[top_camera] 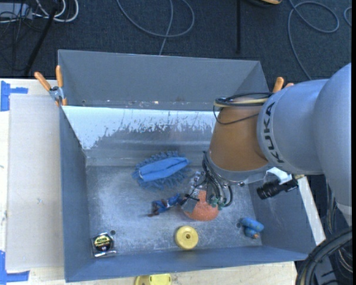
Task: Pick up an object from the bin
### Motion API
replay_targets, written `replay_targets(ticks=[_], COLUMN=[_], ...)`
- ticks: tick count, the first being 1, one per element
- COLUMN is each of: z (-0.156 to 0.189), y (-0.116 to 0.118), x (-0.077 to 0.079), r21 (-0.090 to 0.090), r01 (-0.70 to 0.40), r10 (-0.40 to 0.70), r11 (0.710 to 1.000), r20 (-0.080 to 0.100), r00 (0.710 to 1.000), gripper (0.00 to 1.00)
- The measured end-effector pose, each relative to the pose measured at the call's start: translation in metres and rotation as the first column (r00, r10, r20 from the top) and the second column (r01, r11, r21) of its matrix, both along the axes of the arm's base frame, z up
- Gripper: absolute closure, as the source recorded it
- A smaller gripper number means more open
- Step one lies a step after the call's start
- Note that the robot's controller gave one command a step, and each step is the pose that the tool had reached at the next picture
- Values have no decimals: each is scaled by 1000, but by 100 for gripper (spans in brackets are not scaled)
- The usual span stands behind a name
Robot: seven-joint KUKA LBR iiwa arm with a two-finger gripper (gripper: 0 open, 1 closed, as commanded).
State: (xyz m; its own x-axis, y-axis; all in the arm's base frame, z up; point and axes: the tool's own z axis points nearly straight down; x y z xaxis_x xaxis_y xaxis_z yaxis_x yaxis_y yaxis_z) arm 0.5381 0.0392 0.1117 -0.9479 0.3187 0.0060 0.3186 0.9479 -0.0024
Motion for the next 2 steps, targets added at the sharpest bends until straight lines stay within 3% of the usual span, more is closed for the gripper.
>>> replay_targets(ticks=[1,2], z=[28,74], y=[1,-3], x=[11,-3], r21=[0,1], r01=[-57,-42], r10=[57,42], r11=[998,999], r20=[9,-2], r00=[998,999], gripper=[100,100])
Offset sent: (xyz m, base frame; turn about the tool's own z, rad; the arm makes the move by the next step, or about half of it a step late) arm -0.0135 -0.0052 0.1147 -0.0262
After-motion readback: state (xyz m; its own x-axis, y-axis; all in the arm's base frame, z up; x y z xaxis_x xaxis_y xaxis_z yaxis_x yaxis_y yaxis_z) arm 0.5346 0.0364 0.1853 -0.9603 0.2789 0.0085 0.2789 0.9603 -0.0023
